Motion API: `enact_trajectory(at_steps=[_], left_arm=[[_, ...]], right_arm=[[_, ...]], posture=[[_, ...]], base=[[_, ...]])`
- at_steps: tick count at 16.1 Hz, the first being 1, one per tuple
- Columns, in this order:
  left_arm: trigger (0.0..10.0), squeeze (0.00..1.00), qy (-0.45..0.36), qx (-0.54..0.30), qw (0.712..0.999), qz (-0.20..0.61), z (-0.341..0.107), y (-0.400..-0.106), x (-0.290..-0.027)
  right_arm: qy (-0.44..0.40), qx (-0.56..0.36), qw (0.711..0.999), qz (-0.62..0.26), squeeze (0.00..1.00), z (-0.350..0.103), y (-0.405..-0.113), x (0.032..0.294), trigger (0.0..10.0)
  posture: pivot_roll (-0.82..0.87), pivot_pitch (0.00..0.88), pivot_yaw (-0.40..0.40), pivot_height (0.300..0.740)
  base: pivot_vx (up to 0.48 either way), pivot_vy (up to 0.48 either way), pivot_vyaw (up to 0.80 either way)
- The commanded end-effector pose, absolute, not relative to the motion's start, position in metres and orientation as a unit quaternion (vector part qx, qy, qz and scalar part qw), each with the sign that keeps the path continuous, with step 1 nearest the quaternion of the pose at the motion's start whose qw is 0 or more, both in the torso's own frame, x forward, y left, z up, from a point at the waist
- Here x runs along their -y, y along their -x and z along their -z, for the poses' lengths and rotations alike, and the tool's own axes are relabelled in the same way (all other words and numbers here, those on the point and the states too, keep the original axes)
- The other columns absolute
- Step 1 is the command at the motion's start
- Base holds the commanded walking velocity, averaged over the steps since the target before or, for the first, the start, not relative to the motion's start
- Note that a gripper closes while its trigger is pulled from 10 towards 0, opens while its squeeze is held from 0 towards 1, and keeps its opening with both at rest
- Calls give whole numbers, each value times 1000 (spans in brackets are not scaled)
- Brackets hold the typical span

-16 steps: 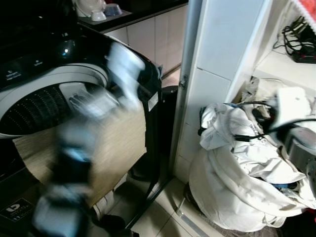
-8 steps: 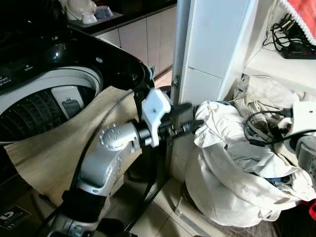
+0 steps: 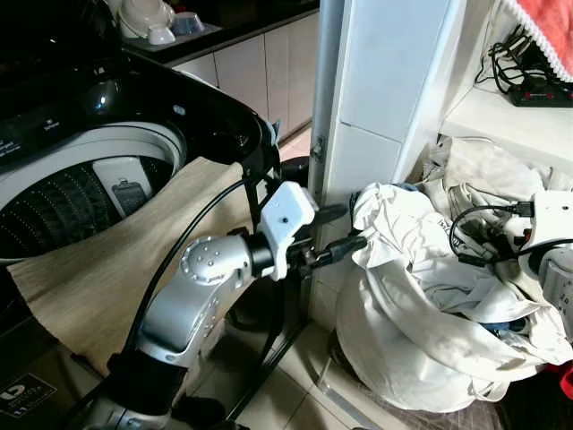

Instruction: Clothes washing

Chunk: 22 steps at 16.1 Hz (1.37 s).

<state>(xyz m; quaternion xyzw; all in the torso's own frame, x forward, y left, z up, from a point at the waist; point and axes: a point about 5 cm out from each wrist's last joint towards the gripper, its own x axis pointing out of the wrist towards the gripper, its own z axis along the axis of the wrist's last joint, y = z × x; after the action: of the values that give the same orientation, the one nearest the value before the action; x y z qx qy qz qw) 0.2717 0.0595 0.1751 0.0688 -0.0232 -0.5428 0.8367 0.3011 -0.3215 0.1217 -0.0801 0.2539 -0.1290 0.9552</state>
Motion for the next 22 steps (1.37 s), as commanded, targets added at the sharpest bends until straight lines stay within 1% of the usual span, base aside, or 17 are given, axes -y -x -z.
enact_trajectory(at_steps=[1,2,14,15,16,18,19,21,22], left_arm=[[10000,0,-74,31,831,551,-179,-268,-59],[10000,0,-71,30,829,554,-179,-268,-59],[10000,0,-80,34,826,557,-179,-269,-59],[10000,0,-67,49,845,528,-181,-273,-60],[10000,0,-60,49,851,519,-181,-275,-60],[10000,0,-50,61,861,502,-184,-278,-60],[10000,0,-61,61,861,501,-183,-280,-60],[10000,0,-66,71,875,475,-182,-283,-63],[10000,0,-67,63,870,484,-180,-282,-62]], right_arm=[[85,-269,951,130,0,-118,-300,325,745],[84,-272,950,129,0,-117,-300,325,0],[71,-267,953,121,0,-113,-304,322,0],[71,-266,954,121,0,-114,-305,322,0],[71,-265,954,121,0,-114,-305,322,0],[72,-264,954,121,0,-114,-304,322,0],[71,-262,955,120,0,-115,-304,322,0],[70,-255,957,121,0,-117,-302,322,0],[69,-249,958,122,0,-118,-301,323,0]], posture=[[-165,0,42,740],[-166,0,41,740],[-163,0,46,740],[-162,0,46,740],[-162,0,46,740],[-162,0,45,740],[-162,0,45,740],[-166,0,46,740],[-166,0,46,740]], base=[[0,0,0],[0,0,0],[0,0,0],[0,0,0],[0,0,0],[0,0,0],[0,0,0],[0,0,0],[0,0,0]])
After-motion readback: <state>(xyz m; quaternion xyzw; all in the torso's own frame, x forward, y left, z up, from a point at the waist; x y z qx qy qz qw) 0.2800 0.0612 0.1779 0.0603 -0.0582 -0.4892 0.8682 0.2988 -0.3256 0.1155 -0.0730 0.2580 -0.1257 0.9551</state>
